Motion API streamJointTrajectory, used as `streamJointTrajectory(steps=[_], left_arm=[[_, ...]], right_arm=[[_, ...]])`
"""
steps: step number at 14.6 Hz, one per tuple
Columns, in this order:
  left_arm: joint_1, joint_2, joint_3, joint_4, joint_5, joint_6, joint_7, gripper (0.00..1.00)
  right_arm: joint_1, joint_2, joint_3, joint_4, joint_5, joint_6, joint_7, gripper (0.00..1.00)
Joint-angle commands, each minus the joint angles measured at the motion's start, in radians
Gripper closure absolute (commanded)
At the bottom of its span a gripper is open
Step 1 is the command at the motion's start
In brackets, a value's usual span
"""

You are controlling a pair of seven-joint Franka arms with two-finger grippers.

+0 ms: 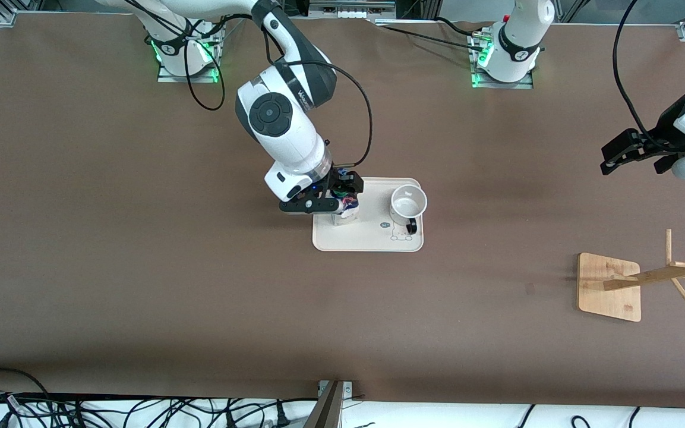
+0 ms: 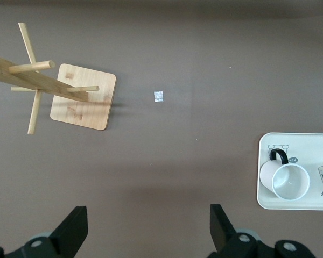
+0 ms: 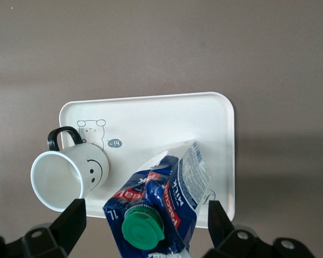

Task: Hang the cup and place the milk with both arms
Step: 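Close the right gripper on the milk carton's top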

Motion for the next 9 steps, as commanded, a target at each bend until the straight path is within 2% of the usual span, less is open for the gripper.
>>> streamJointTrajectory(steps=[1,4,7,9], left_arm=[[0.003,-0.005,-0.005,0.013,-0.007,-0.017,0.002,0.0],[0.003,-0.005,-0.005,0.013,-0.009,-0.017,0.0,0.0],[0.003,-0.006,-0.005,0.013,-0.009,-0.017,0.0,0.0],[0.003,-0.006,-0.005,0.013,-0.009,-0.017,0.0,0.0]], right_arm=[[0.016,0.01,-0.01,0.018,-0.022,0.004,0.021,0.0],[0.052,0.021,-0.011,0.013,-0.025,0.002,0.018,0.0],[0.07,0.029,-0.01,0.013,-0.083,0.001,0.013,0.0],[0.079,0.035,-0.01,0.013,-0.089,-0.001,0.013,0.0]])
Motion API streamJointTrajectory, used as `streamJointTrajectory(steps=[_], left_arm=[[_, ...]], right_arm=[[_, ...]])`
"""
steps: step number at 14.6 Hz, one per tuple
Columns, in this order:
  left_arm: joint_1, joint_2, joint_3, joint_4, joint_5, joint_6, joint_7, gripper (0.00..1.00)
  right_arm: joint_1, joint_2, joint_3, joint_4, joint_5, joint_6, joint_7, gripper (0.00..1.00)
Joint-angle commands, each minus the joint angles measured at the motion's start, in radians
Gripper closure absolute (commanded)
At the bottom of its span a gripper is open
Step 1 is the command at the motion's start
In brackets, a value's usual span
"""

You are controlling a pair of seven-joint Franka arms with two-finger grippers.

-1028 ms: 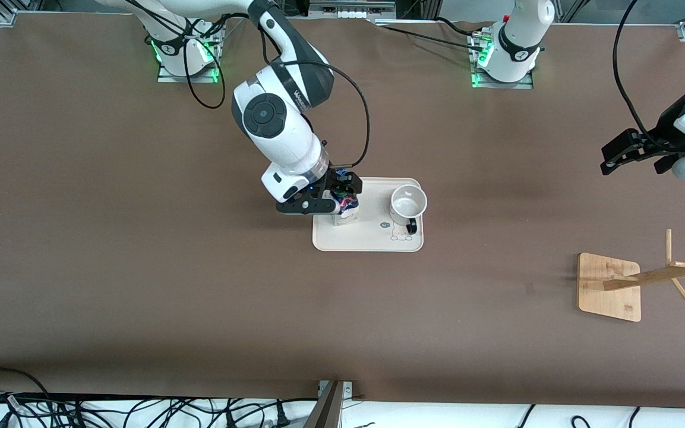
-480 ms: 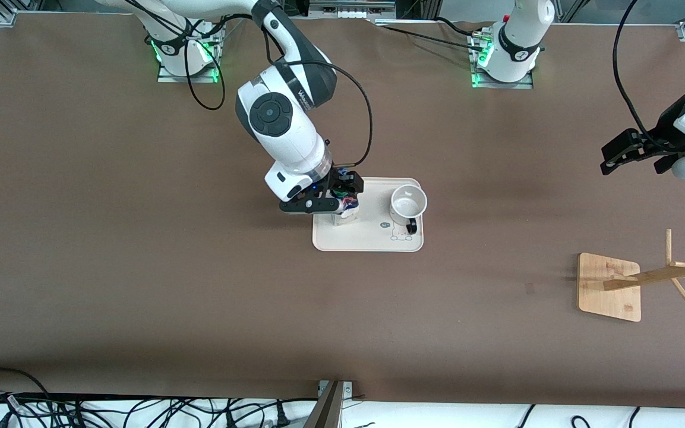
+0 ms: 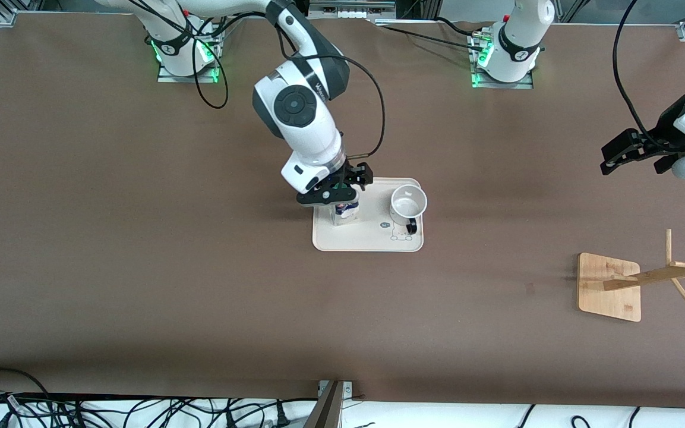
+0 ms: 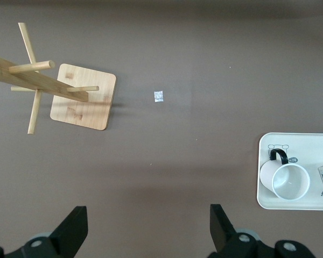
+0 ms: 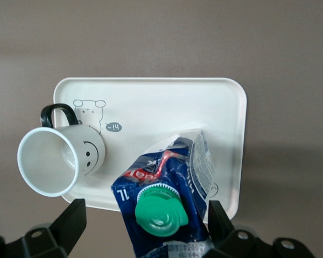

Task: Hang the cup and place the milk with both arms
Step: 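Close the right gripper on the milk carton's top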

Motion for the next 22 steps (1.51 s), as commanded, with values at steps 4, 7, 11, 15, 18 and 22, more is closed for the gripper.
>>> streamJointTrajectory(steps=[4,7,11,15,18,22], left_arm=[[0.003,-0.005,-0.005,0.013,-0.009,-0.017,0.0,0.0],[0.003,-0.005,-0.005,0.013,-0.009,-0.017,-0.001,0.0],[0.003,-0.005,-0.005,0.014,-0.009,-0.016,0.002,0.0],[0.003,-0.005,-0.005,0.017,-0.009,-0.016,0.0,0.0],[0.003,-0.003,-0.005,0.022,-0.009,-0.017,-0.001,0.0],[0.002,-0.003,-0.005,0.022,-0.009,-0.016,-0.001,0.0]], right_arm=[[0.018,0.013,-0.012,0.012,-0.026,0.0,0.001,0.0],[0.008,0.013,-0.013,0.012,-0.037,-0.005,-0.051,0.0],[-0.004,0.019,-0.019,0.012,-0.037,-0.007,-0.091,0.0],[-0.004,0.019,-0.019,0.004,-0.038,-0.008,-0.091,0.0],[-0.004,0.019,-0.019,0.004,-0.038,-0.007,-0.091,0.0],[0.01,0.027,-0.019,0.001,-0.048,-0.019,-0.094,0.0]])
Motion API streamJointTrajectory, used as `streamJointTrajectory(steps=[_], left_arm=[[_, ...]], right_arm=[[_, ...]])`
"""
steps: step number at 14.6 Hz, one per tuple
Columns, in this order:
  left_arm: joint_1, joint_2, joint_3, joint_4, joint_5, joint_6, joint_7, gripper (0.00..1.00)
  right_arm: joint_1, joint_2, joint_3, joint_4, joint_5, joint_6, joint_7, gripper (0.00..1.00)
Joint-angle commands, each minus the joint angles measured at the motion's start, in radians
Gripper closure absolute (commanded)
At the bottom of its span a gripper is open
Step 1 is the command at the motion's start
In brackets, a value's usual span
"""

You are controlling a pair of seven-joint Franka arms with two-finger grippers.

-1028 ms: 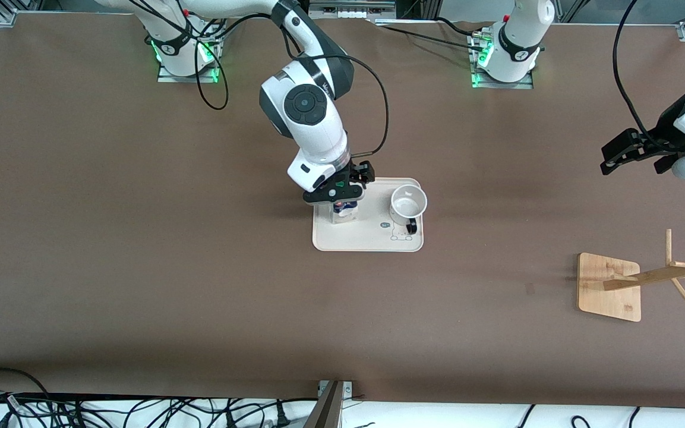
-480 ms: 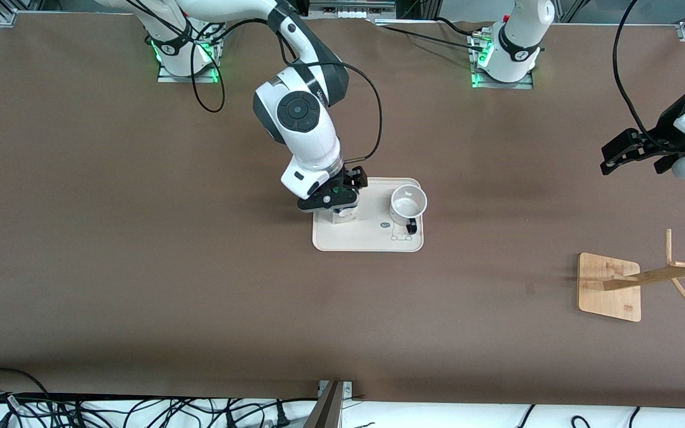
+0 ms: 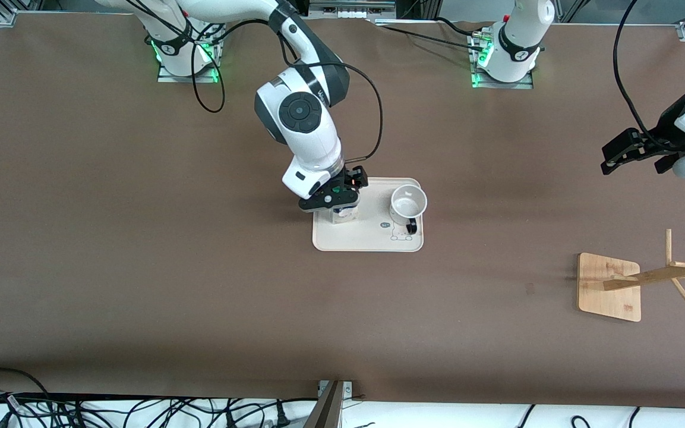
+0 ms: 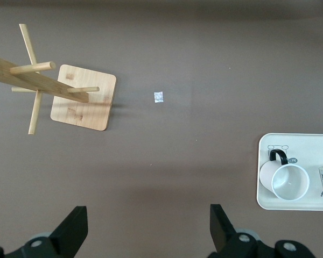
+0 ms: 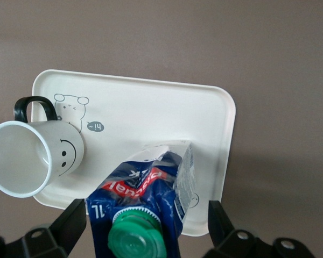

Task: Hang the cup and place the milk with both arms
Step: 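Close the right gripper on the milk carton's top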

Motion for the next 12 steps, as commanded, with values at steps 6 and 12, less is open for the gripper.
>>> streamJointTrajectory(steps=[6,12], left_arm=[[0.002,-0.002,-0.005,0.02,-0.009,-0.016,-0.001,0.0],[0.003,0.0,-0.005,0.021,-0.009,-0.017,-0.001,0.0]], right_arm=[[0.004,0.006,0.001,0.003,-0.041,-0.02,-0.04,0.0],[0.001,0.006,0.001,0.003,-0.041,-0.02,-0.056,0.45]])
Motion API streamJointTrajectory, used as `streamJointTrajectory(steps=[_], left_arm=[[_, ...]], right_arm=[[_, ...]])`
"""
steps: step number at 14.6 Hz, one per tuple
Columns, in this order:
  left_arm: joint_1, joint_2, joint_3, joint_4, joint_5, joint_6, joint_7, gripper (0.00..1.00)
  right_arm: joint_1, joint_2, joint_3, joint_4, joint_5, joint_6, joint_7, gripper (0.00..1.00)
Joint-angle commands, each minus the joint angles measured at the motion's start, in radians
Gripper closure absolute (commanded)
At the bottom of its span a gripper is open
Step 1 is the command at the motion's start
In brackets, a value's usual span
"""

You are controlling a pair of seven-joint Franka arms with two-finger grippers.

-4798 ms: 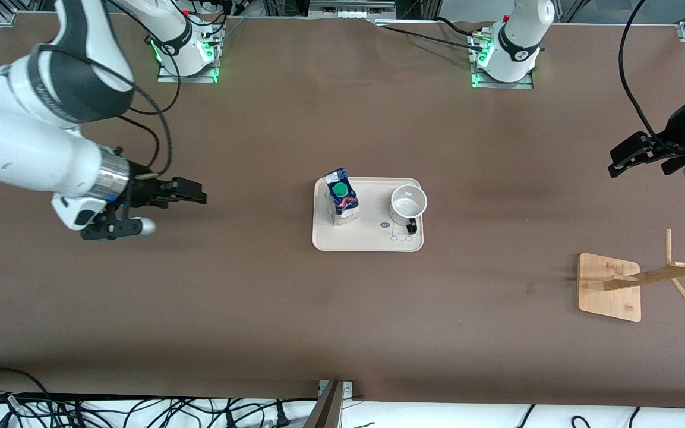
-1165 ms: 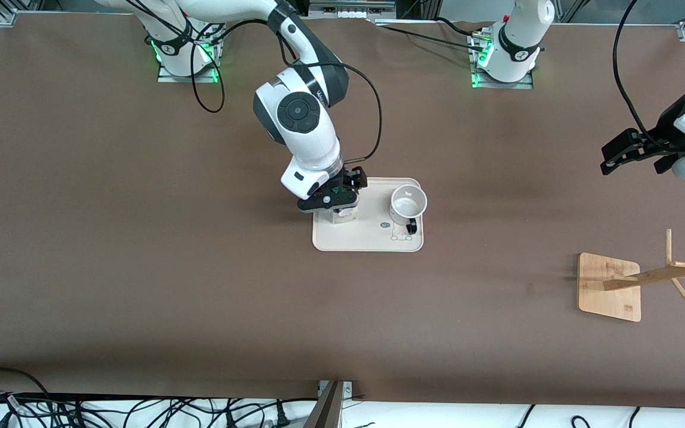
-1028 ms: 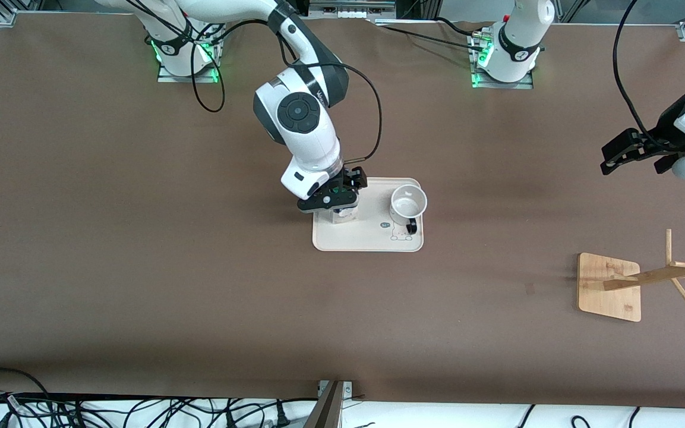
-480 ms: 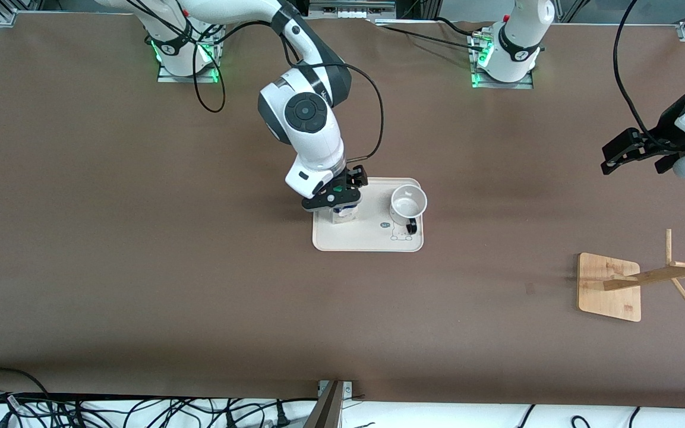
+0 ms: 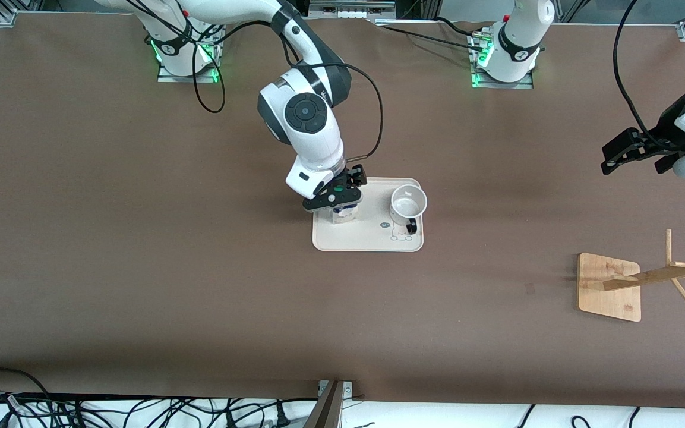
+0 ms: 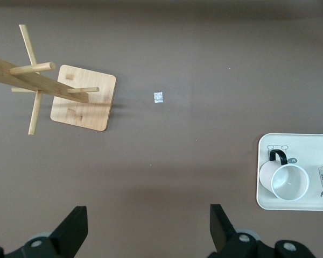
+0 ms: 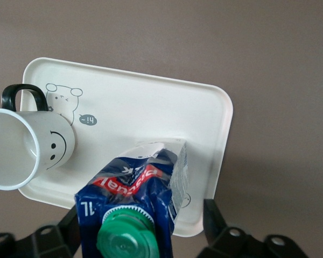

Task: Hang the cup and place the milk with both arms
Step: 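Close the right gripper on the milk carton's top, then carry the milk carton off the tray with the right gripper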

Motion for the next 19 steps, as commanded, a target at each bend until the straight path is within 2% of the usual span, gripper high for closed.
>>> streamJointTrajectory(steps=[1,2,12,17,19], left_arm=[[0.002,0.0,-0.004,0.02,-0.009,-0.016,-0.001,0.0],[0.003,0.0,-0.004,0.02,-0.009,-0.017,-0.001,0.0],[0.003,0.0,-0.004,0.02,-0.009,-0.016,-0.001,0.0],[0.002,0.0,-0.004,0.02,-0.009,-0.017,-0.003,0.0],[0.002,0.0,-0.004,0.02,-0.009,-0.017,-0.003,0.0]], right_arm=[[-0.003,0.0,0.0,0.003,-0.015,-0.01,-0.016,0.55],[-0.003,0.0,0.0,0.003,-0.015,-0.016,-0.016,0.58],[-0.001,-0.017,-0.003,0.005,-0.015,-0.018,-0.025,0.58],[-0.001,-0.149,-0.075,0.014,-0.026,-0.13,-0.027,0.58],[-0.003,-0.205,-0.108,0.022,-0.085,-0.199,-0.053,0.58]])
